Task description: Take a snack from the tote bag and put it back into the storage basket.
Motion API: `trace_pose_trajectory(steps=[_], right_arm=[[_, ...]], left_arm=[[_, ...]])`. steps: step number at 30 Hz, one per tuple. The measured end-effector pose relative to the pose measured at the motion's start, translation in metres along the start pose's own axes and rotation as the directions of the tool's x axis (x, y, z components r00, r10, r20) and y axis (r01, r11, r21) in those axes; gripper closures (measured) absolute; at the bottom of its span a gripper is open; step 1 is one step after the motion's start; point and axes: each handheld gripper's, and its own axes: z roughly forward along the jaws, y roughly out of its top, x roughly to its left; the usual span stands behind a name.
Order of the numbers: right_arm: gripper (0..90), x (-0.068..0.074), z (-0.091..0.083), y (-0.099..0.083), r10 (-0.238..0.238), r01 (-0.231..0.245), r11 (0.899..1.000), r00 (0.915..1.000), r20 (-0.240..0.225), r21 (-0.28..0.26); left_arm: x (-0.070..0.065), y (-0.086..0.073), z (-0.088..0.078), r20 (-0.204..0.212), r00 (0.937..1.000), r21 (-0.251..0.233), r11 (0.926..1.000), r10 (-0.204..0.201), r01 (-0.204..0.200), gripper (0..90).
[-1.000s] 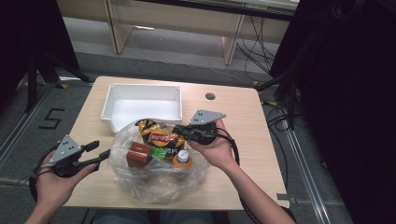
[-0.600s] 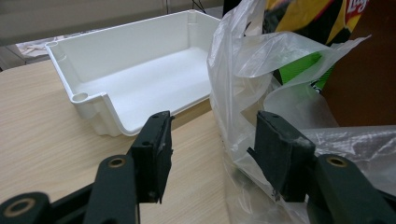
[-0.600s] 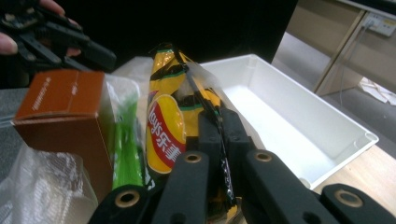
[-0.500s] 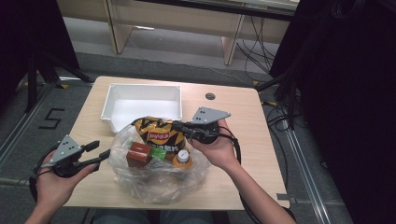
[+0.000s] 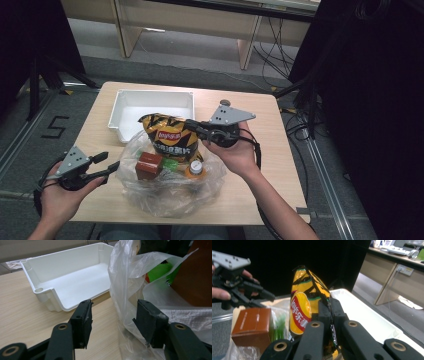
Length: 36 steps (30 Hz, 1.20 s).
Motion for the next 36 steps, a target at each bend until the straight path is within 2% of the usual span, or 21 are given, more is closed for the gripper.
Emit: trace_pose_trajectory(steps=[1, 3, 4, 5, 9, 18, 19, 24, 25, 27, 28, 29, 31, 33, 36], right_arm=[[89.9, 0.0, -0.001, 0.003, 0.007, -0.007, 1.0, 1.0, 0.0, -0.005], [89.9, -0.001, -0.004, 0.009, -0.013, 0.014, 1.0, 0.9997, 0.019, -0.025], [89.9, 0.0, -0.005, 0.01, 0.011, -0.011, 1.0, 0.9998, 0.015, -0.027], [89.9, 0.0, -0.006, 0.012, 0.015, -0.015, 0.999, 0.9999, 0.001, -0.037], [90.0, -0.001, -0.01, 0.021, -0.009, 0.01, 0.998, 0.9997, 0.023, -0.062], [90.0, -0.001, -0.017, 0.037, 0.02, -0.016, 0.992, 0.9993, 0.031, -0.125], [90.0, -0.001, -0.017, 0.041, 0.009, -0.004, 0.99, 0.9995, 0.032, -0.138], [90.0, -0.002, -0.018, 0.049, 0.005, 0.0, 0.988, 0.9994, 0.036, -0.152], [90.0, -0.001, -0.018, 0.05, 0.02, -0.015, 0.989, 0.9993, 0.031, -0.148], [90.0, -0.002, -0.019, 0.053, 0.007, 0.0, 0.987, 0.9991, 0.042, -0.16], [90.0, -0.001, -0.019, 0.054, 0.027, -0.02, 0.987, 0.9989, 0.039, -0.16], [90.0, -0.001, -0.019, 0.054, 0.027, -0.02, 0.987, 0.9989, 0.039, -0.16], [90.0, -0.003, -0.02, 0.058, 0.001, 0.008, 0.985, 0.9987, 0.05, -0.172], [90.0, -0.004, -0.02, 0.062, 0.0, 0.01, 0.984, 0.9986, 0.053, -0.177], [90.0, -0.005, -0.019, 0.066, 0.018, -0.009, 0.983, 0.9986, 0.05, -0.184]], left_arm=[[0.0, 0.0, 0.0, 0.0, 1.0, 0.0, 1.0, 0.002, -0.002, 46.3], [0.0, 0.0, 0.001, 0.002, 1.0, 0.003, 1.0, 0.006, -0.006, 46.3], [-0.001, 0.0, 0.001, 0.003, 1.0, -0.002, 1.0, 0.0, 0.0, 46.3], [-0.001, 0.0, 0.001, 0.003, 1.0, 0.001, 1.0, 0.002, -0.002, 46.3], [-0.001, -0.001, 0.001, 0.001, 1.0, 0.001, 1.0, 0.002, -0.002, 46.3], [-0.001, -0.001, 0.002, 0.009, 1.0, 0.0, 1.0, 0.0, 0.0, 46.3], [-0.001, -0.001, 0.002, 0.006, 1.0, 0.006, 1.0, 0.005, -0.005, 46.4], [-0.001, -0.002, 0.003, 0.009, 1.0, 0.005, 1.0, 0.003, -0.003, 46.4], [-0.001, -0.002, 0.002, 0.007, 1.0, 0.008, 1.0, 0.003, -0.003, 46.4], [-0.001, -0.002, 0.002, 0.007, 1.0, 0.008, 1.0, 0.002, -0.003, 46.4], [-0.001, -0.002, 0.002, 0.008, 1.0, 0.008, 1.0, 0.003, -0.004, 46.5], [-0.001, -0.002, 0.002, 0.008, 1.0, 0.008, 1.0, 0.003, -0.004, 46.5], [-0.002, -0.002, 0.003, 0.011, 0.9999, 0.009, 1.0, 0.003, -0.003, 46.5], [-0.002, -0.002, 0.003, 0.012, 0.9999, 0.009, 1.0, 0.003, -0.003, 46.5], [-0.002, -0.002, 0.003, 0.011, 0.9999, 0.008, 1.0, 0.003, -0.003, 46.5]])
